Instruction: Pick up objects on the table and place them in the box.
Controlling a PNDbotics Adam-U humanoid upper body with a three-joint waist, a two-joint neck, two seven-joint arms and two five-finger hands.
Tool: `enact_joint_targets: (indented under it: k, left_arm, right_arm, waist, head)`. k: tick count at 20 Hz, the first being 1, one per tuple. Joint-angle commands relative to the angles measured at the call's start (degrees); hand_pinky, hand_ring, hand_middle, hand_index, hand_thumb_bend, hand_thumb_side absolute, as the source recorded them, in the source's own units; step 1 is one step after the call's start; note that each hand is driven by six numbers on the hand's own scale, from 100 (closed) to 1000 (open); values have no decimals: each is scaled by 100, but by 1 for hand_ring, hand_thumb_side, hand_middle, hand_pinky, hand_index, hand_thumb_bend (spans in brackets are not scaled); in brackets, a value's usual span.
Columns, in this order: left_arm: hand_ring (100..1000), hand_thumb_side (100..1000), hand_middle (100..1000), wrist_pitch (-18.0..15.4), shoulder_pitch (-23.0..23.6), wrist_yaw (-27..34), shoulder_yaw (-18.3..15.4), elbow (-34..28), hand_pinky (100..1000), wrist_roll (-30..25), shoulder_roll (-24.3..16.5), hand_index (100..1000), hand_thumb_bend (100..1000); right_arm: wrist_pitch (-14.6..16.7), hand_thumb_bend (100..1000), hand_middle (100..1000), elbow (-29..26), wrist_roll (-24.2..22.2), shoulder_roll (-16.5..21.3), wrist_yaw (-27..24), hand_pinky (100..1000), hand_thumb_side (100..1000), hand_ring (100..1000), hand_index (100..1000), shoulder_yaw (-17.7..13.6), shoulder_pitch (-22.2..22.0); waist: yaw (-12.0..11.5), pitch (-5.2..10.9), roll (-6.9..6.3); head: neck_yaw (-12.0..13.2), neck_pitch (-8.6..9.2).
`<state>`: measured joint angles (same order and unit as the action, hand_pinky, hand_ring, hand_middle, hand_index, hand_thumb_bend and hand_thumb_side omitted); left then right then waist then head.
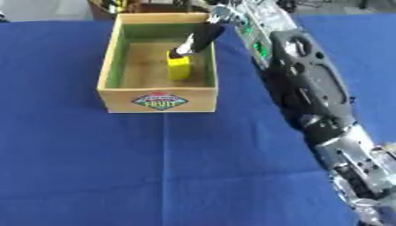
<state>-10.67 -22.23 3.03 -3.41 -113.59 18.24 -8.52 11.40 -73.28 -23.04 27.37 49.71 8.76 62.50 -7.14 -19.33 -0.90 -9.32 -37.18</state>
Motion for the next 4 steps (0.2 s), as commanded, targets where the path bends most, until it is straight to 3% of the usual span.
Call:
enact_joint_targets:
  k: [1, 4]
  left_arm:
    - [643, 1000, 573, -6, -35, -20, -30, -100, 425, 28, -66, 682, 156]
    - [644, 1000, 572, -10, -21, -31, -46, -100, 426, 44, -74, 682, 156]
  right_arm:
    - [-607, 593, 595, -1090, 14, 521, -1366, 726, 736, 782, 834, -188, -86]
    - [-1194, 352, 584, -2102, 262, 848, -2304, 721, 849, 772, 827, -431, -445]
  waist:
    - [18, 165, -18]
    - [79, 178, -44]
  head:
    - [49, 16]
    - [102, 2]
